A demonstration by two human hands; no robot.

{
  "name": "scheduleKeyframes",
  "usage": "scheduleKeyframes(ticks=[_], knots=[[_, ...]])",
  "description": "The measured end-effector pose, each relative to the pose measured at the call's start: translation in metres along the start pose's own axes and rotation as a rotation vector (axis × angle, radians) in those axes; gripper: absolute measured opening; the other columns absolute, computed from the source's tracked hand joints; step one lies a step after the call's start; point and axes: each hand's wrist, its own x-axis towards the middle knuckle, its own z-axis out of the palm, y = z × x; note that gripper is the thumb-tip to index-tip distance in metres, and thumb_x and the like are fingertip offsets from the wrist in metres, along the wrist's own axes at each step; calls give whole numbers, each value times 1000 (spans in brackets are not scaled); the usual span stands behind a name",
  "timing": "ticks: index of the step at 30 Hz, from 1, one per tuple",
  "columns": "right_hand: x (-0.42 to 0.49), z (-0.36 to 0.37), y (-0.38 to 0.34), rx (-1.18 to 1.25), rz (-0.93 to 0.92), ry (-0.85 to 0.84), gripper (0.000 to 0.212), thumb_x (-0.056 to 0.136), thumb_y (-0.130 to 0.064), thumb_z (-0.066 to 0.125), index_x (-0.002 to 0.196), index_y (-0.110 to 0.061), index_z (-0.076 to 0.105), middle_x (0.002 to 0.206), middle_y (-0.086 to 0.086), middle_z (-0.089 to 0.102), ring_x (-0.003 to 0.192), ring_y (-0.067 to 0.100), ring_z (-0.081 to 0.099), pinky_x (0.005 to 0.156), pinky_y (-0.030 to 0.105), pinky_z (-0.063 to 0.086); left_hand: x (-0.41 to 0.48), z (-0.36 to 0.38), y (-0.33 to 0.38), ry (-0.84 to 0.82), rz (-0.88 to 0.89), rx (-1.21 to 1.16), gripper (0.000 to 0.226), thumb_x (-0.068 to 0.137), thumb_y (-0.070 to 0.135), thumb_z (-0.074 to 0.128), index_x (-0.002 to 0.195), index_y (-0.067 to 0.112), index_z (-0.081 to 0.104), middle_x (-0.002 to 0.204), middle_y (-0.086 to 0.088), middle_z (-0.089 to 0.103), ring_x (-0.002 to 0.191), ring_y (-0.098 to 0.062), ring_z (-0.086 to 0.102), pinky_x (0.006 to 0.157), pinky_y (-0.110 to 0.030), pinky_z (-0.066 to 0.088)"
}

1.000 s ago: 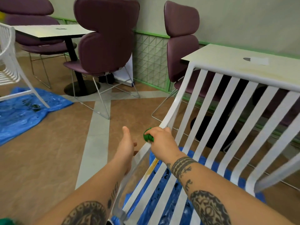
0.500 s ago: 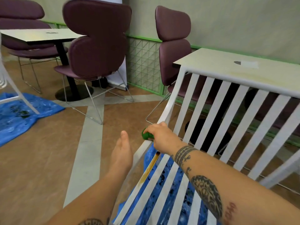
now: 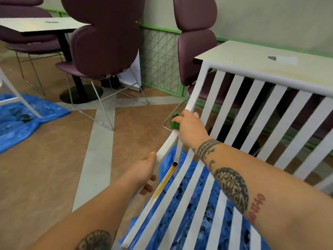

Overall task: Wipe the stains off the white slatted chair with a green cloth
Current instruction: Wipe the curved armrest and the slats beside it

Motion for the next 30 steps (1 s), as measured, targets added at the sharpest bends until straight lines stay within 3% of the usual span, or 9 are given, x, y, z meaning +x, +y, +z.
scheduleKeyframes(ticks=[4,7,10,12,16,18,22,26,30], knots=[[-59,21,-37,282,42,-25,51,88,3,56,130,-25,64,116,-2,48,107,25,37,102,37,39,-4,-1,0,-25,35,-85,89,91,81,9,147,22,42,115,-12,64,91,-29,70,69,-34,60],[-99,37,-64,533,129,14,45,88,-1,60,124,-27,67,116,-8,49,112,22,44,106,40,44,-4,-3,-3,23,104,-278,97,86,86,6,142,21,51,130,-12,61,107,-30,66,83,-42,57],[-134,36,-89,736,199,-16,43,91,-5,60,127,-28,66,123,-9,48,117,16,49,109,32,43,-7,-6,-2,98,129,-547,86,95,76,13,140,16,54,132,-10,62,117,-27,60,94,-40,48],[-154,36,-99,792,227,-41,41,92,-9,62,128,-29,67,124,-6,50,114,12,51,109,27,43,-13,-9,-7,184,196,-603,77,98,72,19,138,18,55,132,-7,62,120,-27,58,104,-47,44],[-177,26,-100,935,316,-140,34,94,-21,65,125,-33,70,123,-8,64,112,13,60,104,29,49,-40,-6,-19,454,464,-410,37,105,48,37,120,24,62,113,0,65,106,-21,59,90,-39,45],[-182,13,-92,1029,375,-150,27,95,-27,66,122,-32,71,114,-10,70,106,12,64,99,29,52,-53,-3,-22,481,534,-277,27,104,37,47,121,25,63,114,1,64,106,-18,58,91,-37,45],[-193,-17,-80,1280,563,-91,8,99,-40,61,99,-36,68,104,-5,73,98,17,70,90,41,60,-77,7,-25,456,586,-78,20,100,28,54,119,32,61,112,7,63,106,-13,59,92,-39,54],[-212,-45,-72,1555,693,-93,22,99,-42,59,114,-28,66,109,5,75,98,25,74,84,46,62,-114,10,-11,280,579,-230,17,100,25,58,115,32,57,107,11,64,100,-10,64,65,-12,51],[-237,-74,-64,1610,669,-67,24,100,-39,59,118,-25,67,109,6,76,101,29,73,88,51,60,-153,11,9,-148,284,-437,21,101,38,58,111,22,67,106,-6,74,98,-24,72,75,-36,62]])
